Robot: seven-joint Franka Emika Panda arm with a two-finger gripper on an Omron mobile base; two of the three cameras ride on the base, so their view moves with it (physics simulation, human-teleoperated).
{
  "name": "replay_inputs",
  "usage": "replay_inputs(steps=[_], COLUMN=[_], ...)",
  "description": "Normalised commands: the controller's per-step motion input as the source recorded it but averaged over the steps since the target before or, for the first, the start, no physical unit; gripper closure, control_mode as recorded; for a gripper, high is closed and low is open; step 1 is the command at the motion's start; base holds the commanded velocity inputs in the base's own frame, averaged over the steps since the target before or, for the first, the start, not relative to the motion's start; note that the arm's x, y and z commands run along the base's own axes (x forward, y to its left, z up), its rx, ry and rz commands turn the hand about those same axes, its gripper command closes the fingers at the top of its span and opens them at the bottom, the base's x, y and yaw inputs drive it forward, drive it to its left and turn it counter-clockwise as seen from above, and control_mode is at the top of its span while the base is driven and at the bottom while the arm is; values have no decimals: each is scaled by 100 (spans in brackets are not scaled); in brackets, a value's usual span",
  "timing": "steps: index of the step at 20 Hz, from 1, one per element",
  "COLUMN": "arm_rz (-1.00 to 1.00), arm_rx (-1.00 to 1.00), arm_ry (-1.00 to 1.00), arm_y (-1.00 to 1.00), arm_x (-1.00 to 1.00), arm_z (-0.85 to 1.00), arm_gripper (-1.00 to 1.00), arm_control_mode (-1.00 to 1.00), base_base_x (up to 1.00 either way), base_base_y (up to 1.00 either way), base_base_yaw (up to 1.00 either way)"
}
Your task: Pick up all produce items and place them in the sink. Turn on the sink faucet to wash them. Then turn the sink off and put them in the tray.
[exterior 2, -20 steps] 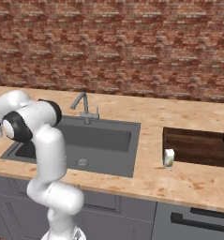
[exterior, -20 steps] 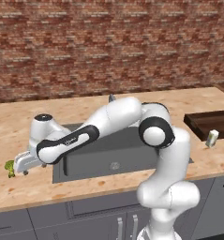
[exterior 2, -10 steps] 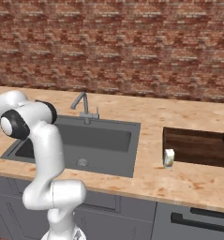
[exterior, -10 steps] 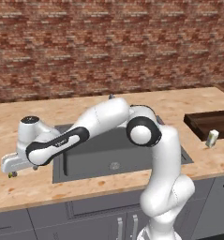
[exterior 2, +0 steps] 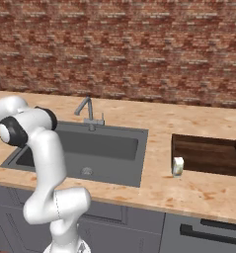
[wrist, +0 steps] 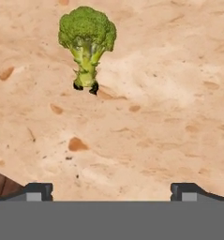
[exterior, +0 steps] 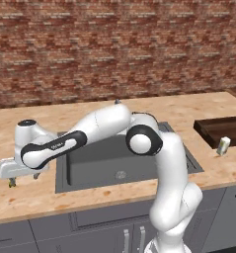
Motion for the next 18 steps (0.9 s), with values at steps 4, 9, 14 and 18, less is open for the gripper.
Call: replay_inputs(steps=[4,9,14,18], arm_rz=[-10,-12,-12,-10], arm_rx=[-3,-4,-3,-3], arm_ry=[0,0,0,1], arm_y=[0,8,14,21], arm_x=[10,18,12,8], arm_z=[-36,-20,0,0], arm_gripper=[-100,-100,-100,-100], arm_control_mode=[-100,-100,-100,-100], base_base_x=[0,0,0,0], base_base_y=[0,0,0,0], base_base_yaw=[0,0,0,0])
